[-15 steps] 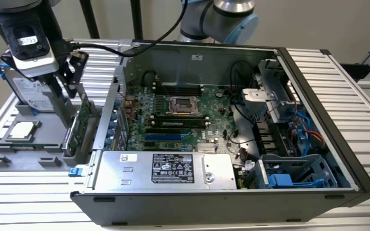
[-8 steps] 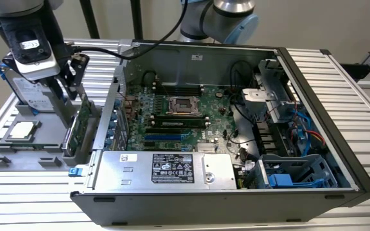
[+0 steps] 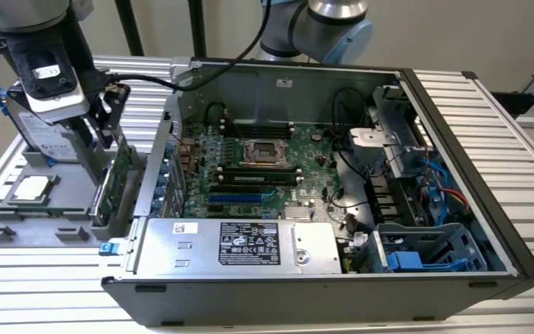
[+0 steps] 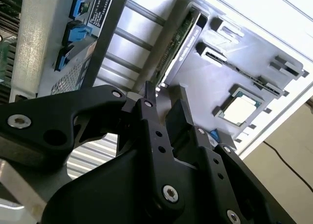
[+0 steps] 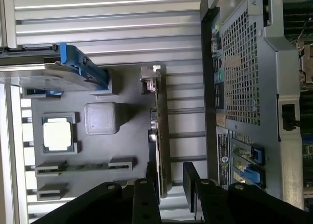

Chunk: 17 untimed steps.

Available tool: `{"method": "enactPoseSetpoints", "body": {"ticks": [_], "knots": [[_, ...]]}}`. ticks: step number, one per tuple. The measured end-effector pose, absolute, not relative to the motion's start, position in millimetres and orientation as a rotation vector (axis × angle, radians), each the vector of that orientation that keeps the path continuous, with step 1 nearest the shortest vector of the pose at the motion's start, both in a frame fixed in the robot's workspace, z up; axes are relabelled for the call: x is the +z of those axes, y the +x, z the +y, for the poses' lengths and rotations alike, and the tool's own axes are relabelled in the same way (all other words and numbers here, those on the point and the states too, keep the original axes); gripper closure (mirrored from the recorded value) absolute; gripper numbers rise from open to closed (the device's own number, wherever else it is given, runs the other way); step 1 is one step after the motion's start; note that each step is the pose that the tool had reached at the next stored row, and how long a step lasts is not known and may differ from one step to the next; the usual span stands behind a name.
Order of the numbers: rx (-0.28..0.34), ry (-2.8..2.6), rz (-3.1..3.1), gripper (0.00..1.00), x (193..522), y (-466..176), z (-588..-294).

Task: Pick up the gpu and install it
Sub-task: 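Pick up the gpu and move the gpu toward the slot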

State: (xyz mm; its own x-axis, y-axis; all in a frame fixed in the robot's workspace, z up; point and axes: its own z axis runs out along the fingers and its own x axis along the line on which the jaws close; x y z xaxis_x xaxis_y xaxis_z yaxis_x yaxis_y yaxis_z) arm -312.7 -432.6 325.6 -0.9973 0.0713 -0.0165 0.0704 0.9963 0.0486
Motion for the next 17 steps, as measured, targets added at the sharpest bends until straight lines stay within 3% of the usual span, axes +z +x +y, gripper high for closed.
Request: {"method": "enactPoseSetpoints", "body": {"ticks": [17], "knots": [[0.075, 0.111, 3.12, 1.0, 318.8, -312.7, -432.6]]}}
